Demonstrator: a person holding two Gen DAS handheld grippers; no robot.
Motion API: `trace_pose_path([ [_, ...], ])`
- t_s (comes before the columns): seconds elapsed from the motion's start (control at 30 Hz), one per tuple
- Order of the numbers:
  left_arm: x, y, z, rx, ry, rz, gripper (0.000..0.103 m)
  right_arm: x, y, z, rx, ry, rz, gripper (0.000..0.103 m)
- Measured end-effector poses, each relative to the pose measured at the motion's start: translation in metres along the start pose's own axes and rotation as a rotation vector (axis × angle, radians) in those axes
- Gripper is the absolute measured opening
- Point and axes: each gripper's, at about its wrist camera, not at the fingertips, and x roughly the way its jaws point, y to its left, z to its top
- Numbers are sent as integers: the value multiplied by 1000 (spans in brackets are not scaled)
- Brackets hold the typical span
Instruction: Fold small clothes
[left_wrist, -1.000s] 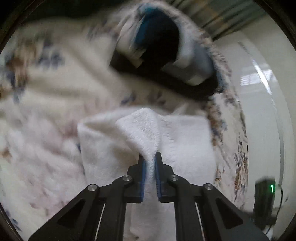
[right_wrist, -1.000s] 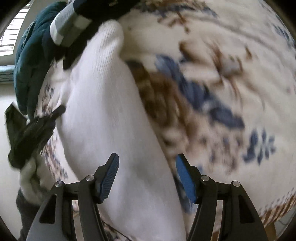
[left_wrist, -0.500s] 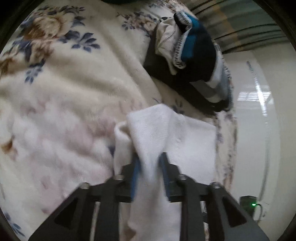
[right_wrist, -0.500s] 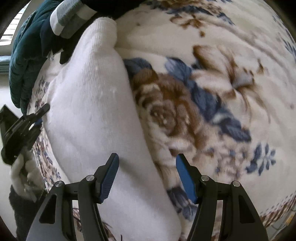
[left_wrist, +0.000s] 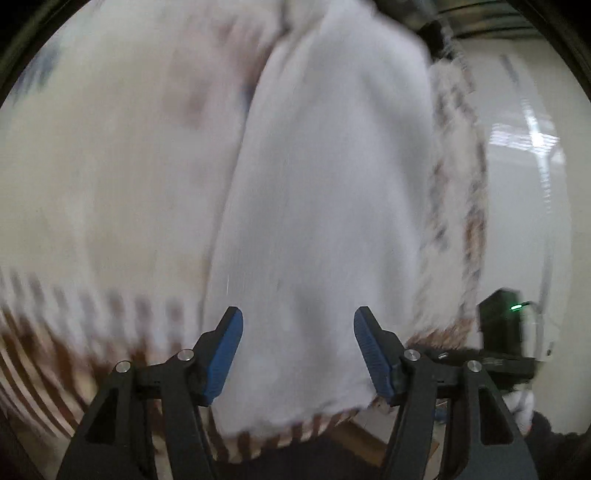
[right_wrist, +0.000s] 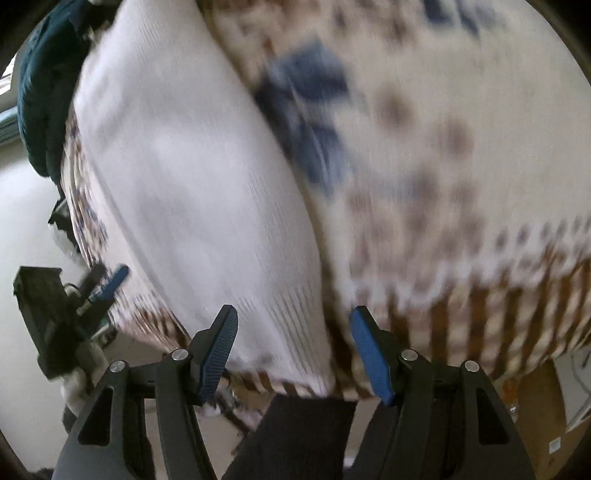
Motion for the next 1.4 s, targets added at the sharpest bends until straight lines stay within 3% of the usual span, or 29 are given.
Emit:
trace_pose_path([
  [0.07,22,5,-20,-28,15,41,51,12,-8,-14,0,-9,26,37],
  [0.1,25,5,-30,-39,-13,62,19,21,-10,-19,11,3,35,6],
  [0.13,22,5,-37,-49,-28,63,0,28,-14,-24,45,3,37,7],
  [0.23,-4,6,-49,-93,-108,31,0,25,-29,-41,83,-25,64,5],
  [0.33,-30,17,-51,-107,-162,65,0,16,-26,-57,65,-52,62,4],
  [0.43,-35,43,-45,-129,-161,132,0,18,-36,-62,48,-38,5,4],
  [0.57,-42,59,-41,-110,-136,24,4,28,-33,-53,-38,0,-6,7],
  [0.6,-41,57,-39,-95,-135,12,21,24,-29,-51,-58,-2,-15,18],
  [0.63,-40,54,-37,-78,-135,-8,51,22,-26,-51,-71,-5,-7,33],
  [0.67,-36,52,-34,-67,-136,-32,64,17,-28,-50,-84,-13,18,43],
  [0.7,-30,51,-31,-60,-136,-68,69,13,-30,-49,-88,-26,39,62],
  [0.73,-23,46,-29,-60,-126,-92,69,10,-34,-48,-87,-35,54,68],
  [0.8,2,40,-21,-52,-73,-132,69,14,-41,-44,-88,-33,83,68],
  [0.87,15,38,-19,-32,-50,-122,69,20,-47,-39,-92,-26,112,68],
  [1.0,22,34,-17,-46,-75,-121,68,43,-58,-28,-70,3,182,70],
  [1.03,19,31,-18,-34,-86,-123,48,46,-58,-27,-50,-2,206,70],
  [1.07,16,27,-21,-16,-93,-113,20,49,-57,-26,-39,-6,223,70],
  [1.1,14,27,-23,-13,-86,-103,11,49,-57,-26,-18,-15,261,66],
  [1.13,9,31,-26,-30,-88,-125,11,50,-57,-27,-8,-16,284,43],
  [1.2,-2,40,-30,-69,-100,-147,11,51,-55,-29,3,7,304,20],
  [1.4,-39,55,-35,-189,-117,-290,10,25,-38,-42,-20,-19,338,14],
])
